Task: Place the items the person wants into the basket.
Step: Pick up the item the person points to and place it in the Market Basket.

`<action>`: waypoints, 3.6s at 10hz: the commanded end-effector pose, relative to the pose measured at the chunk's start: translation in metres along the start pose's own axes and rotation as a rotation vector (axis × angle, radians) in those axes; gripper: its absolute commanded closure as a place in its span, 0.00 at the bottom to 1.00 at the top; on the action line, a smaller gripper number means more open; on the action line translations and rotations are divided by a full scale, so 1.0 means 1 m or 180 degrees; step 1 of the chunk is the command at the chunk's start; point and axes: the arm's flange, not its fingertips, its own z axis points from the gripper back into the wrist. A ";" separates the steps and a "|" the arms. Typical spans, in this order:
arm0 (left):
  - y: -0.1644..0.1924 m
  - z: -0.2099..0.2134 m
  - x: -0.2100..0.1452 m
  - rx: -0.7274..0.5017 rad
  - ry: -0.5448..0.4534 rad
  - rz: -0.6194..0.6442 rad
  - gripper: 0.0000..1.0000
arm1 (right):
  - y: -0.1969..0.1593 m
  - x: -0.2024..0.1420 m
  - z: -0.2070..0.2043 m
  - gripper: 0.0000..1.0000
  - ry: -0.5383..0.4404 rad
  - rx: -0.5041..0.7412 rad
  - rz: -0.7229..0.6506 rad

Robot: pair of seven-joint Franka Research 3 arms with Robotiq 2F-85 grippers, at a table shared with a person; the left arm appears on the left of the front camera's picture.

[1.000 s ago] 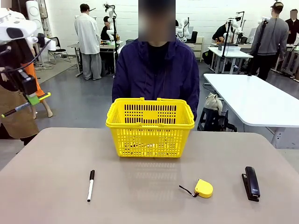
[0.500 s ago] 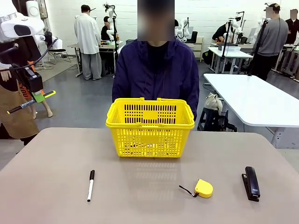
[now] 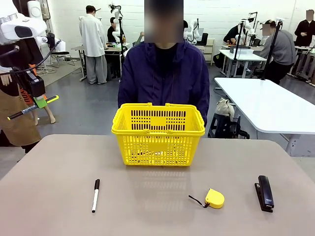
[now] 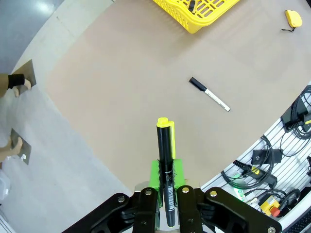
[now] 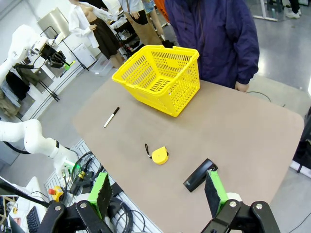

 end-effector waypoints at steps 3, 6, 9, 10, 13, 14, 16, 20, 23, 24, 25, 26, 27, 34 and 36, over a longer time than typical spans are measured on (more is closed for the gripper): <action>-0.047 -0.003 0.109 0.0387 0.0145 -0.1210 0.88 | 0.000 0.000 -0.002 0.00 -0.0083 0.0060 0.0042; -0.075 -0.032 0.218 0.0376 0.0241 -0.1978 0.88 | 0.000 0.000 -0.002 0.00 -0.0083 0.0060 0.0042; -0.095 -0.078 0.277 0.0192 0.0186 -0.2374 0.88 | 0.000 0.000 -0.002 0.00 -0.0083 0.0060 0.0042; -0.104 -0.100 0.287 0.0120 0.0159 -0.2402 0.88 | 0.000 0.000 -0.002 0.00 -0.0083 0.0060 0.0042; -0.112 -0.164 0.296 0.0036 0.0192 -0.2354 0.88 | 0.000 0.000 -0.002 0.00 -0.0083 0.0060 0.0042; -0.112 -0.172 0.297 -0.0022 0.0078 -0.2364 0.88 | 0.000 0.000 -0.002 0.00 -0.0083 0.0060 0.0042; -0.111 -0.173 0.298 -0.0105 -0.0010 -0.2464 0.88 | 0.000 0.000 -0.002 0.00 -0.0083 0.0060 0.0042; -0.113 -0.180 0.302 -0.0057 0.0137 -0.2398 0.88 | 0.000 0.000 -0.002 0.00 -0.0083 0.0060 0.0042; -0.113 -0.180 0.302 -0.0057 0.0137 -0.2398 0.88 | 0.000 0.000 -0.002 0.00 -0.0083 0.0060 0.0042; -0.113 -0.181 0.303 -0.0064 0.0113 -0.2404 0.88 | 0.000 0.000 -0.002 0.00 -0.0083 0.0060 0.0042; -0.110 -0.194 0.310 -0.0171 0.0166 -0.2421 0.88 | 0.000 0.000 -0.002 0.00 -0.0083 0.0060 0.0042; -0.106 -0.205 0.320 -0.0254 0.0180 -0.2473 0.88 | 0.000 0.000 -0.002 0.00 -0.0083 0.0060 0.0042; -0.108 -0.216 0.325 -0.0300 0.0189 -0.2525 0.88 | 0.000 0.000 -0.002 0.00 -0.0083 0.0060 0.0042; -0.107 -0.281 0.356 -0.0625 0.0639 -0.2571 0.88 | 0.000 0.000 -0.002 0.00 -0.0083 0.0060 0.0042; -0.111 -0.288 0.356 -0.0644 0.0679 -0.2594 0.88 | 0.000 0.000 -0.002 0.00 -0.0083 0.0060 0.0042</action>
